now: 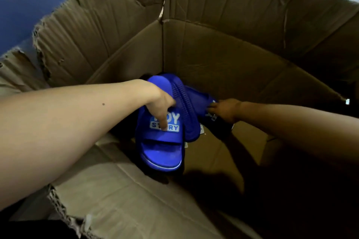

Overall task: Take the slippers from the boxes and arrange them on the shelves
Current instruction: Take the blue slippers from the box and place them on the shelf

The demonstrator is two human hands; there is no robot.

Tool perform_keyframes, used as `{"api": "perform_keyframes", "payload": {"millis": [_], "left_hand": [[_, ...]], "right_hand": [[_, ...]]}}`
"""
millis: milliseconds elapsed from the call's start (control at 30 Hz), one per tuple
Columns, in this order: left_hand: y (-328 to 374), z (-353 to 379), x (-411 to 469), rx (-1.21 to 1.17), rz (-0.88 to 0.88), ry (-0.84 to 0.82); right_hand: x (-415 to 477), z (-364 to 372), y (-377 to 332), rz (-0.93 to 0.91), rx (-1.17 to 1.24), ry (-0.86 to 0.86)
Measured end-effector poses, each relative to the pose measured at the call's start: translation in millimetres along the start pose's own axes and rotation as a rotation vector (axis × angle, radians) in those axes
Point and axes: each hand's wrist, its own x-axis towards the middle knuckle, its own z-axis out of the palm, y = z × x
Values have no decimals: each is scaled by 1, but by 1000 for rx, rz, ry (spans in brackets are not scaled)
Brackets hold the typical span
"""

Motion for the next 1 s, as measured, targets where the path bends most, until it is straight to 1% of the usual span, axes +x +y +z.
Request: {"api": "perform_keyframes", "payload": {"millis": [100,167,200,267,300,367,433,567,667,767,867,933,967,1000], "left_hand": [[-3,-5,-2,14,15,15],[-6,-6,-2,25,8,35],[-8,-7,-1,30,0,50],[-11,-8,-1,36,-12,74],[-12,-9,0,39,-14,84],[-13,-12,0,37,-11,102],[-14,-14,1,25,-1,125],[-16,-17,0,-21,27,146],[-15,-18,2,-35,55,142],[-14,-24,5,-51,73,147],[-14,-29,2,-35,65,178],[-12,-32,-3,45,35,224],[-11,-35,-6,103,26,265],[-9,-36,-10,162,29,314]], "right_hand": [[24,-5,-8,58,96,-27],[37,1,-8,94,150,-108],[40,4,-8,116,156,-153],[44,7,-9,117,81,-198],[44,6,-12,117,19,-190],[45,2,-16,94,-70,-96],[48,1,-17,88,-110,-23],[44,1,-14,59,-207,69],[23,-7,0,28,-159,129],[-2,-21,6,15,-13,171],[-34,-40,-1,0,358,234],[-59,-51,-4,-18,645,304],[-72,-55,-5,-32,763,355],[-83,-58,-6,-47,832,407]]}}
